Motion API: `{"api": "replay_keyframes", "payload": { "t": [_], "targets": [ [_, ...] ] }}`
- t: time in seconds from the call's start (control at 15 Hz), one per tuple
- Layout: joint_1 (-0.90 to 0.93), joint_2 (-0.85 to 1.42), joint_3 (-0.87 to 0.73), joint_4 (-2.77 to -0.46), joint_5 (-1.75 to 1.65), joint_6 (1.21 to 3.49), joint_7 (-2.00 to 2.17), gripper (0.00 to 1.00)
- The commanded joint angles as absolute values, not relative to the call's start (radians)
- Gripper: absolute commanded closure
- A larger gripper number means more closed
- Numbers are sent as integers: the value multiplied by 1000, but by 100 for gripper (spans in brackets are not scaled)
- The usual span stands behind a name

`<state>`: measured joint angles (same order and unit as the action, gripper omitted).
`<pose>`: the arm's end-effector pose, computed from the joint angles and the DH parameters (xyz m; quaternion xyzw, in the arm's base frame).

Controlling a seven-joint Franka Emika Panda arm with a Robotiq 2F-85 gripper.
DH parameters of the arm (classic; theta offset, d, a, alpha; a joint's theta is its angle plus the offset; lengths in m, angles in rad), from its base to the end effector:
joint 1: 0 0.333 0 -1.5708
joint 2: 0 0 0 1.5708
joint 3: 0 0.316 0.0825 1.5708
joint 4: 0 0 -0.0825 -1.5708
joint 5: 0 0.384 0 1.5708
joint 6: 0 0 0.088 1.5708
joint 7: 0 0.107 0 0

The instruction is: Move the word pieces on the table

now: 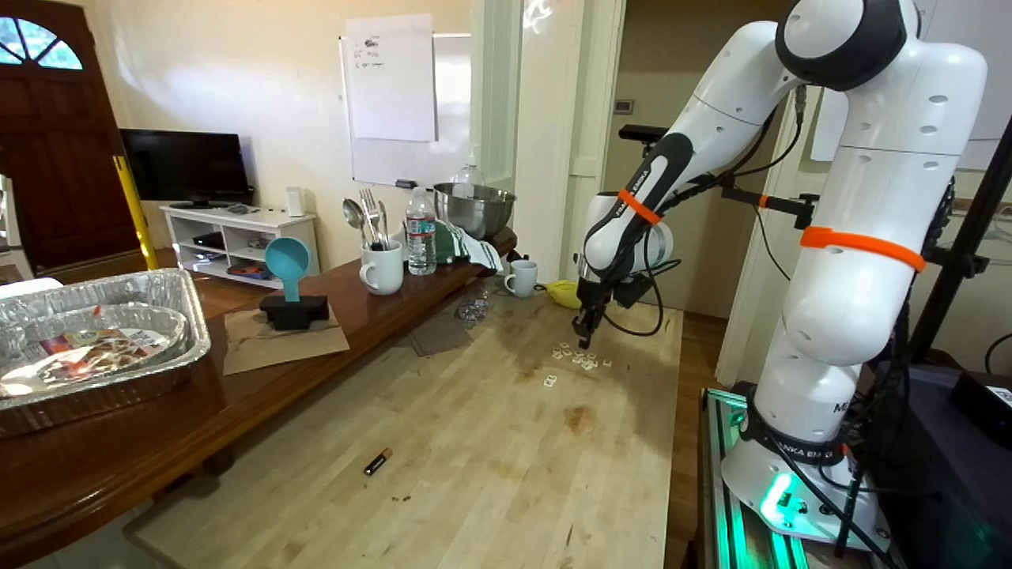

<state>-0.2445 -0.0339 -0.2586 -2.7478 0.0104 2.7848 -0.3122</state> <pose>0.3518 -0.1931 0.2355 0.9943 -0.1001 0.0345 0.0080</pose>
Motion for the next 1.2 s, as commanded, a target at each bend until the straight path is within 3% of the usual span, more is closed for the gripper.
{"api": "replay_keyframes", "payload": {
  "t": [0.0,1.13],
  "targets": [
    [-244,-11,-262,-2748,28,2787,-331,100],
    [-239,28,-242,-2748,206,2822,-444,100]
  ]
}}
